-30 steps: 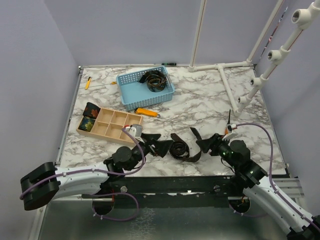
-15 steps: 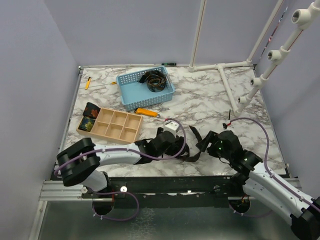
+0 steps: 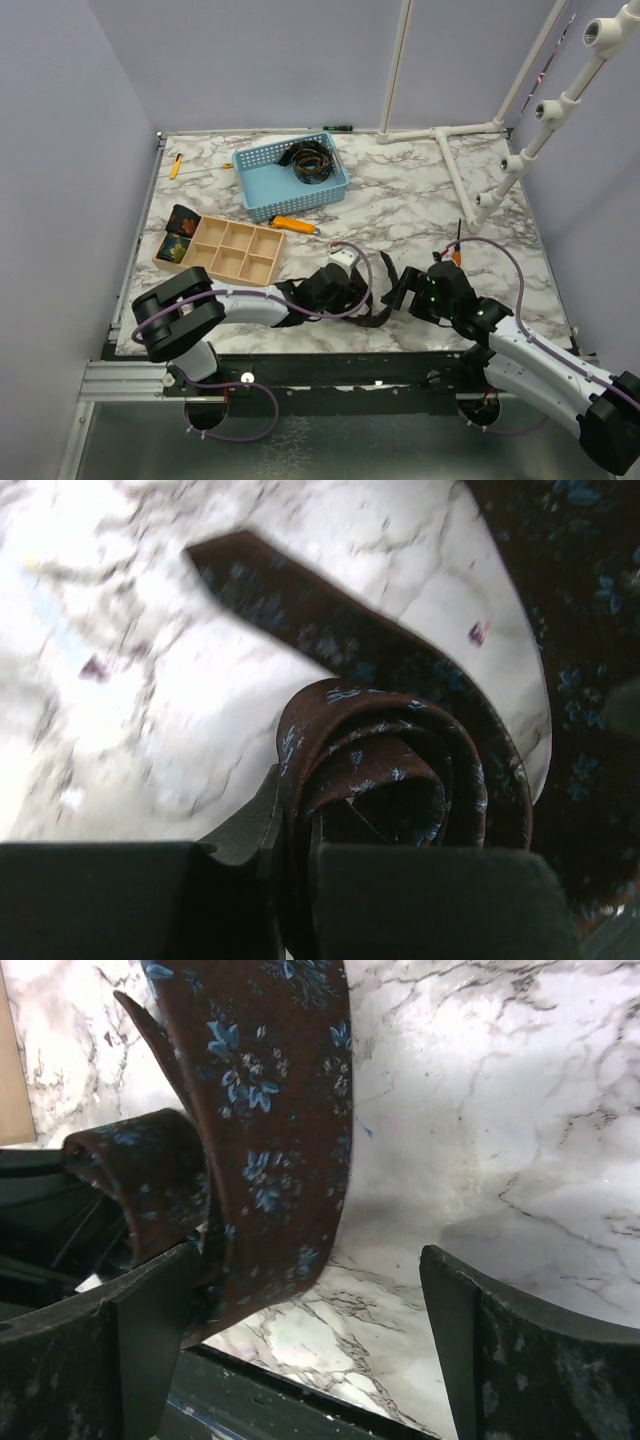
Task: Roll the ties
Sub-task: Flatten out the tie at the center of the board.
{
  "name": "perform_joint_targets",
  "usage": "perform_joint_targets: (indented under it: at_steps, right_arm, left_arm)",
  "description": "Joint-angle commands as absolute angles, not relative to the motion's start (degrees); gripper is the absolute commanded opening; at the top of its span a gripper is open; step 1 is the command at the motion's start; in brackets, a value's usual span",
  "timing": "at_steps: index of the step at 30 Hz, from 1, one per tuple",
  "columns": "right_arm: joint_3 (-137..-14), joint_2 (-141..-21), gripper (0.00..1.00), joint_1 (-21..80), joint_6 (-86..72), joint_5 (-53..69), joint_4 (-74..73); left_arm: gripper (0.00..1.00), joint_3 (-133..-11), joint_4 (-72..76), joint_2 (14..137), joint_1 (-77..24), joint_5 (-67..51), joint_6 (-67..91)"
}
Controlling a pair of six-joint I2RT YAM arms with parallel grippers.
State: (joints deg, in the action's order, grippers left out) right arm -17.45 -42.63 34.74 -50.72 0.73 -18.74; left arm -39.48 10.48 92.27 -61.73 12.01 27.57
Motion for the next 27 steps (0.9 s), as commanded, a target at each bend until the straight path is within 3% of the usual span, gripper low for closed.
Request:
perform_joint_targets:
  at_steps: [1,7,15,21,27]
  right_arm:
    - [-17.56,-44.91,0.97,34.37,-50.89,4.88,-14.11]
    - [-21.31,-53.05,0.99,35.59,-50.0,6.74,-9.73]
    - [-23.97,-58.14,0.99,37.7,-52.82,9.34,-1.48]
    - [-26.13,-46.33,0.99,37.79,-49.88,3.68,-3.39]
    - [-29.68,-37.27,0.99,37.71,-40.25,7.73,-4.09]
  left_arm:
    - [0.0,-29.64,17.5,83.27,-62.37,13.94,29.35]
    - [0.0,-20.15,27.66,69.32,-63.49,19.37,26.77]
    - [0.0,-19.48,25.44,56.75,-64.25,25.64,21.05]
    - [0.0,-28.1,20.89,48.05,-64.86,27.03,12.27]
    - [0.0,-40.71,21.17,45.52,-64.86,21.68,-0.95]
